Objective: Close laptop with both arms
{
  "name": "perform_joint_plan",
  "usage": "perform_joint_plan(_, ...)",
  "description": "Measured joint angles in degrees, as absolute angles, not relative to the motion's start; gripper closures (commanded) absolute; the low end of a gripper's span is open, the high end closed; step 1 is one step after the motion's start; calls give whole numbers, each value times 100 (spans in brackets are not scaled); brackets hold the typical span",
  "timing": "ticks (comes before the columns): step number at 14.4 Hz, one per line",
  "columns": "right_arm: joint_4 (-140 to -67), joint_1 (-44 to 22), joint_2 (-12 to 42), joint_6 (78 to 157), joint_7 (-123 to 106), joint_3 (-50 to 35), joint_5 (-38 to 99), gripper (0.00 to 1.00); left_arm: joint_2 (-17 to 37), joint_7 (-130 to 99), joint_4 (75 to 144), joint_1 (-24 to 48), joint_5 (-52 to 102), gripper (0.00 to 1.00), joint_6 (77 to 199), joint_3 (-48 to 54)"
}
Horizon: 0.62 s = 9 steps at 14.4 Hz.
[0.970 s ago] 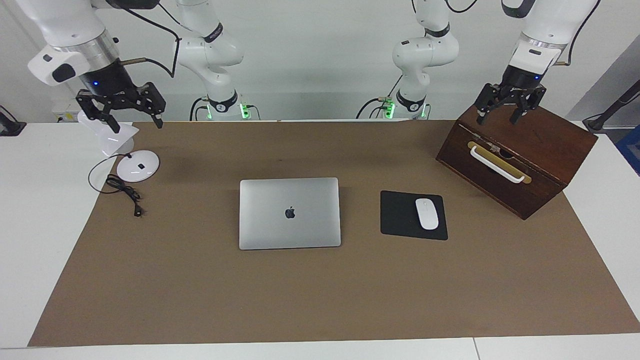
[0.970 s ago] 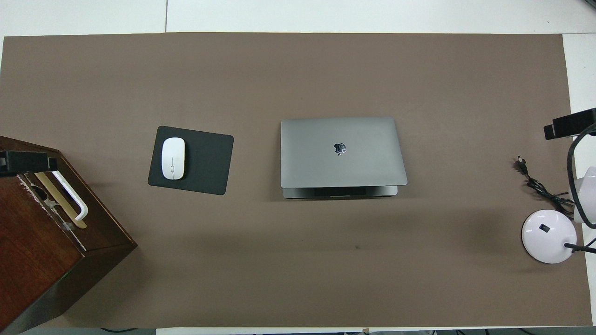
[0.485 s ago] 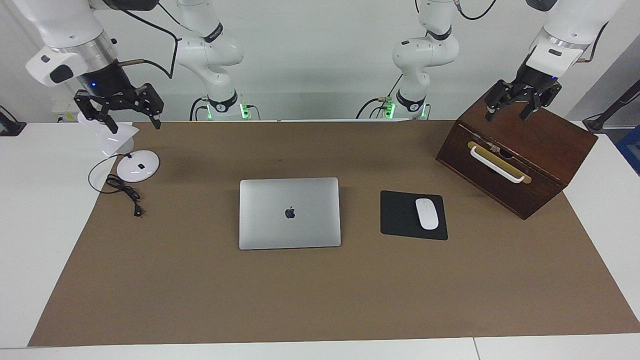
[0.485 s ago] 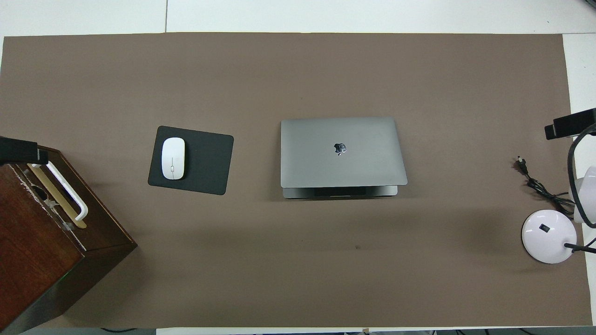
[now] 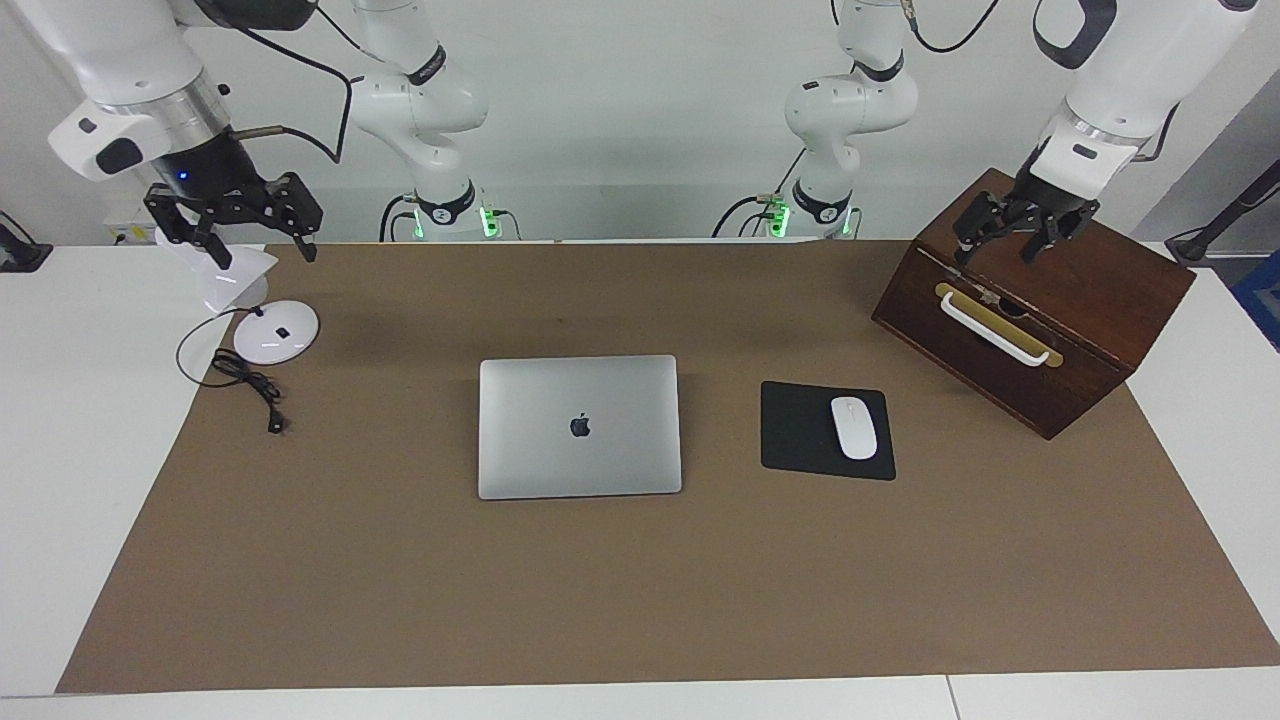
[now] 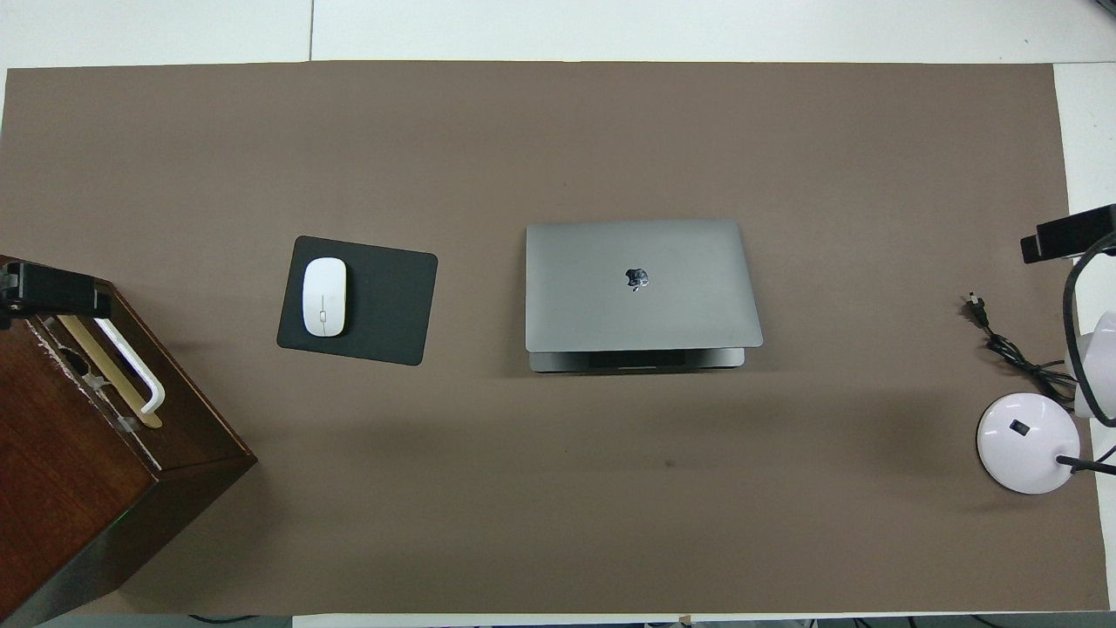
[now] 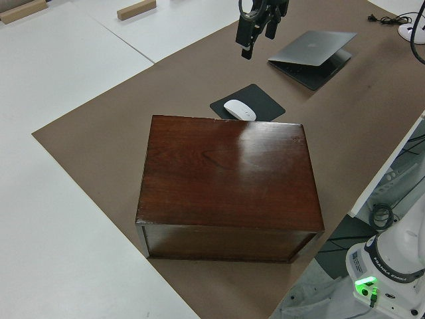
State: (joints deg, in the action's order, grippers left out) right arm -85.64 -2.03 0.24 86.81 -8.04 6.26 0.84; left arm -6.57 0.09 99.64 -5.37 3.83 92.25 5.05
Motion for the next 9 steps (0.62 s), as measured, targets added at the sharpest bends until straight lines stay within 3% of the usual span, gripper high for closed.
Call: perform_joint_plan(9,-8563,-188,23,8825,-804,667,29,0,-659,10,9968,-537,367,0,9272,512)
